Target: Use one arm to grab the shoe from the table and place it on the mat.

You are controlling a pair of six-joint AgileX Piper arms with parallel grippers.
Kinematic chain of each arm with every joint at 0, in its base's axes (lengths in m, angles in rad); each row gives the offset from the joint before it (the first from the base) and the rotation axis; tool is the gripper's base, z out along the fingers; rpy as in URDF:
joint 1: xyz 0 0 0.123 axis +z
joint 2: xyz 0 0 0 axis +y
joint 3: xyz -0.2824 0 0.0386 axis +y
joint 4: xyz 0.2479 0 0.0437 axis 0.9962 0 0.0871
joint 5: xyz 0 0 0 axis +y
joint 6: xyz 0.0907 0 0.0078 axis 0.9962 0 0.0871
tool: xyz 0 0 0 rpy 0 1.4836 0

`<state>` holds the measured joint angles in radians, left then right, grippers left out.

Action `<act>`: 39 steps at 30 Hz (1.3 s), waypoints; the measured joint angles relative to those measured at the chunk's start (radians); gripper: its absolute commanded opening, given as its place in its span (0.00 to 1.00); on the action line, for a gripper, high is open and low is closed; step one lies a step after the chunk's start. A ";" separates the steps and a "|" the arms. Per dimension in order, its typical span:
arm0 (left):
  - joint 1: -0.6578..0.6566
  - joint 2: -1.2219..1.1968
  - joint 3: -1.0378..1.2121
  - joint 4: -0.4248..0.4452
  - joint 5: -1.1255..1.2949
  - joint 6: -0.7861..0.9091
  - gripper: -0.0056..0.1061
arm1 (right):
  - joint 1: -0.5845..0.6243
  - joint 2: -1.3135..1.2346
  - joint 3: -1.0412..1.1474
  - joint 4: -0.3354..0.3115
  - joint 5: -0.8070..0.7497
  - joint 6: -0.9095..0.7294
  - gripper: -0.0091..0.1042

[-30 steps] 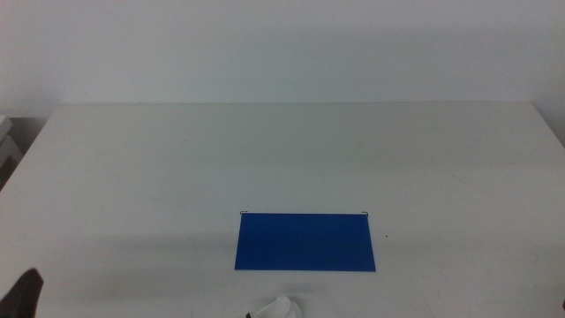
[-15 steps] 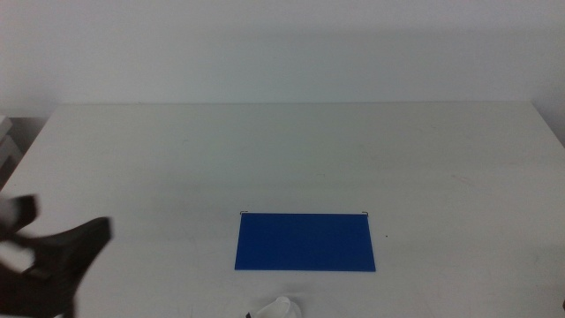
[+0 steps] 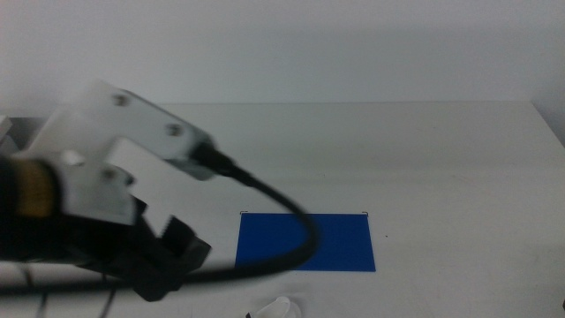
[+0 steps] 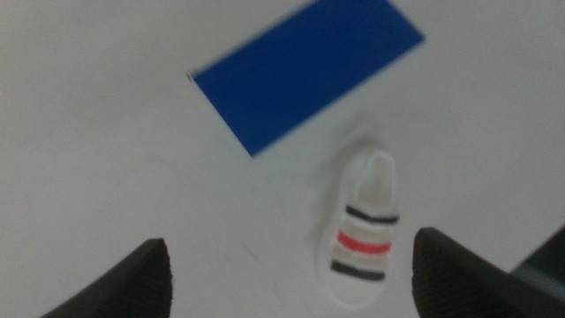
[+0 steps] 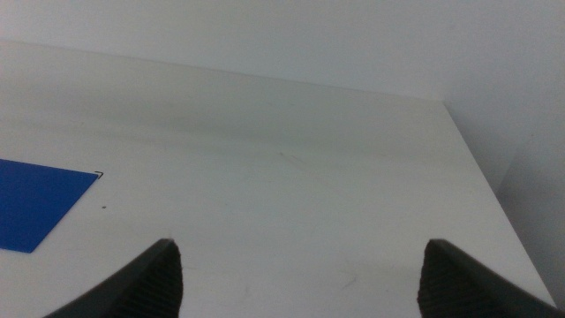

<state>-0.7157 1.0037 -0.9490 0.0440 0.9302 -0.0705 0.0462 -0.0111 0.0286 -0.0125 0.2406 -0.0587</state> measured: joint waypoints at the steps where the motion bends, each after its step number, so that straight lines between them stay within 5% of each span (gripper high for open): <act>1: -0.002 0.023 -0.010 -0.007 0.014 0.000 0.89 | 0.000 0.000 0.000 0.000 0.000 0.000 0.77; 24: -0.004 0.319 -0.021 -0.242 0.111 0.053 0.89 | 0.000 0.000 0.000 0.000 0.000 0.000 0.77; 39: -0.093 0.582 -0.021 -0.186 -0.056 0.119 0.89 | 0.000 0.000 0.000 0.000 0.000 0.000 0.77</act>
<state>-0.8090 1.5858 -0.9704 -0.1418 0.8739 0.0483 0.0462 -0.0111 0.0286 -0.0125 0.2406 -0.0587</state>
